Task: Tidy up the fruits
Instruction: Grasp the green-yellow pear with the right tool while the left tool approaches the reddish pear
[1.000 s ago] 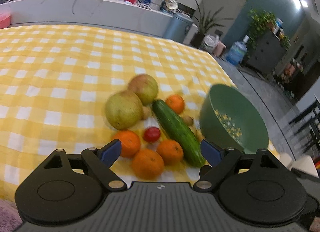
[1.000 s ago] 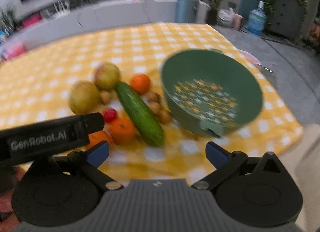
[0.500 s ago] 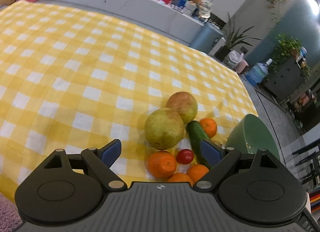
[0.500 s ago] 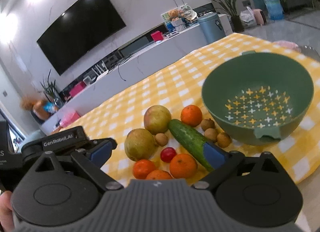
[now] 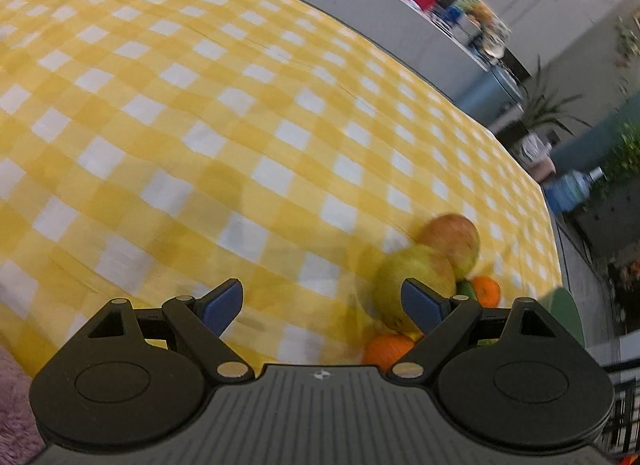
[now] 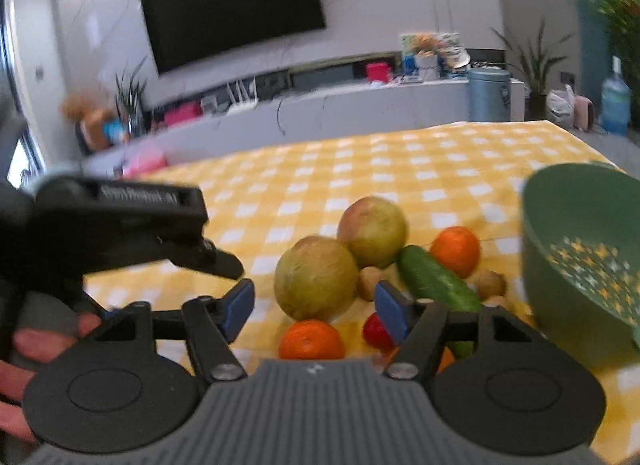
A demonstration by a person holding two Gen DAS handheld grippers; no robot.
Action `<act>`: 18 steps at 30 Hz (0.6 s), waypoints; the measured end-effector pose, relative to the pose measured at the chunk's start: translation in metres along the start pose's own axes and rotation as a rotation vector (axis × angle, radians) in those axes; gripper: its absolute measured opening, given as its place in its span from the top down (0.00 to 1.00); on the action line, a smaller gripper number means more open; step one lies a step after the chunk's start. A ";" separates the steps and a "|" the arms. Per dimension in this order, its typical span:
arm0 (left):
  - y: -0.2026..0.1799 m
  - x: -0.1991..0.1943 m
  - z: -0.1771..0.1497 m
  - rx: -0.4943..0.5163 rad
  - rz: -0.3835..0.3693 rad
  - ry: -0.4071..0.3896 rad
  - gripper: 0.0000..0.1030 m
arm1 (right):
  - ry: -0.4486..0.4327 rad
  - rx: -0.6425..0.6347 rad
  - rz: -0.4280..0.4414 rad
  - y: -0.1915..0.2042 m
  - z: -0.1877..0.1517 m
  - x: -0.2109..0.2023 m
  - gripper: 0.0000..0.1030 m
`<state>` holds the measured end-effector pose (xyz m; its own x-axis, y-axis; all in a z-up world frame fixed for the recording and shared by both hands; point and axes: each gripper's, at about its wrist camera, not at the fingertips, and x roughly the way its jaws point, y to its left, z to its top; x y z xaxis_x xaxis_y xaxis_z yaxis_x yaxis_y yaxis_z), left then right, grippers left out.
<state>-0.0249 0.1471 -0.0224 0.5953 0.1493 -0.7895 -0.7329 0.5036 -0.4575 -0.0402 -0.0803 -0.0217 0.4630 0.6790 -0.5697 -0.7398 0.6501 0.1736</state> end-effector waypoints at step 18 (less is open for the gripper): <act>0.012 0.002 0.007 -0.077 0.004 0.007 0.00 | 0.065 -0.250 -0.114 0.028 0.011 0.079 0.30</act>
<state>-0.0303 0.1595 -0.0269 0.5905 0.1446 -0.7940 -0.7583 0.4360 -0.4846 -0.0192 -0.0052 -0.0530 0.5240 0.5778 -0.6258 -0.7860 0.6111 -0.0938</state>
